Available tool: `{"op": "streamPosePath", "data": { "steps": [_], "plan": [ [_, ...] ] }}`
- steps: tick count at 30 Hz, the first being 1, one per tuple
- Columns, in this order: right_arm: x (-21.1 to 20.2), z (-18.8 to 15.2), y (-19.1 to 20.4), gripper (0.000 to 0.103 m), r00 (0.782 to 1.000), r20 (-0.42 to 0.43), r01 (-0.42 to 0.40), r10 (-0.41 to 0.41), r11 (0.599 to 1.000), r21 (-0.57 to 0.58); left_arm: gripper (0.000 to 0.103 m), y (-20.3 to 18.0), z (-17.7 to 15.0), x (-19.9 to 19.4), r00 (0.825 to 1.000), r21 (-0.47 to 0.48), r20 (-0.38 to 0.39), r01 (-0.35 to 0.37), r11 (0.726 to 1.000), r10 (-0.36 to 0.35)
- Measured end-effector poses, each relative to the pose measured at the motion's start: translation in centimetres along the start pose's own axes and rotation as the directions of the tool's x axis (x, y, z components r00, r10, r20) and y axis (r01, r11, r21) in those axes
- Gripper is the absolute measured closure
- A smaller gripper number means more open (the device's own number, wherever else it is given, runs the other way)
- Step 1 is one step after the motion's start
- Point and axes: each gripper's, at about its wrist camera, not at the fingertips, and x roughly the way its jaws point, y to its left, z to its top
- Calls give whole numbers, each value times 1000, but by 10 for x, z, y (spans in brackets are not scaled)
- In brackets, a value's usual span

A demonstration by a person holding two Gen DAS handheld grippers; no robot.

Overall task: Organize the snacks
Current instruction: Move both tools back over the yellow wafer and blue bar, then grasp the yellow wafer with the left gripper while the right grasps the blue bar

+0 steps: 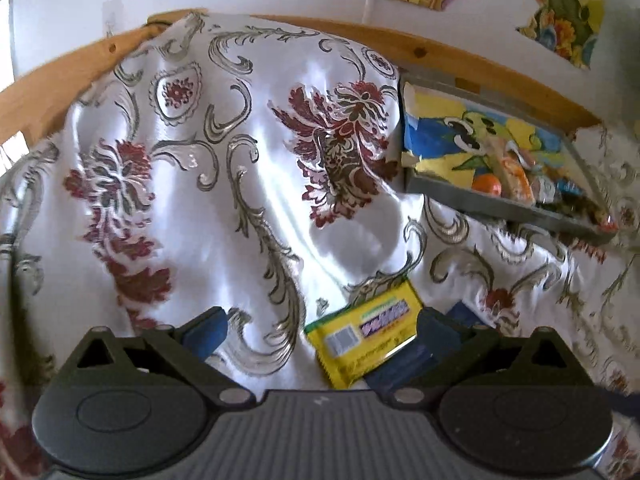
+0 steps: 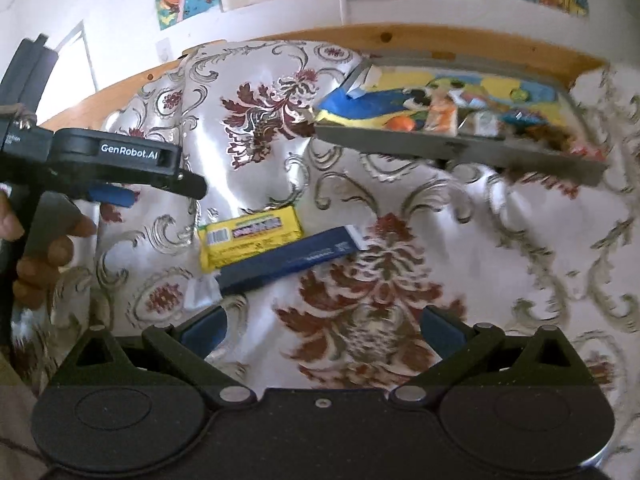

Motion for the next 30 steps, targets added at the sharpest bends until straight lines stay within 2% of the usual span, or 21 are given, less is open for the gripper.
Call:
{"op": "streamPosePath", "data": {
  "steps": [3, 6, 10, 16, 21, 23, 26, 30],
  "plan": [
    [22, 6, 1, 1, 998, -40, -37, 41, 996, 85, 0, 6, 6, 11, 999, -25, -16, 50, 998, -50],
    [45, 8, 1, 7, 994, -72, -70, 84, 982, 176, 0, 9, 9, 23, 992, -21, -72, 100, 995, -101],
    [69, 9, 1, 16, 990, -88, -82, 109, 960, 267, 0, 11, 7, 30, 991, -26, -86, 102, 994, -104],
    [93, 17, 9, 40, 988, -97, -81, 120, 939, 335, 0, 13, 10, 35, 992, -49, -53, 108, 993, -110],
    [110, 20, 8, 59, 986, -108, -69, 128, 899, 433, 0, 4, 10, 35, 994, 21, -26, 103, 994, -103],
    [111, 20, 6, 70, 987, -97, -69, 126, 890, 450, 0, 1, 9, 35, 994, 36, -23, 108, 993, -108],
    [105, 21, 3, 77, 993, -68, -59, 97, 903, 425, 0, 0, 8, 38, 993, 44, -35, 113, 993, -112],
    [88, 21, -7, 79, 997, -49, -37, 58, 936, 349, 1, -2, 5, 40, 993, 65, -44, 110, 992, -107]
  ]
}}
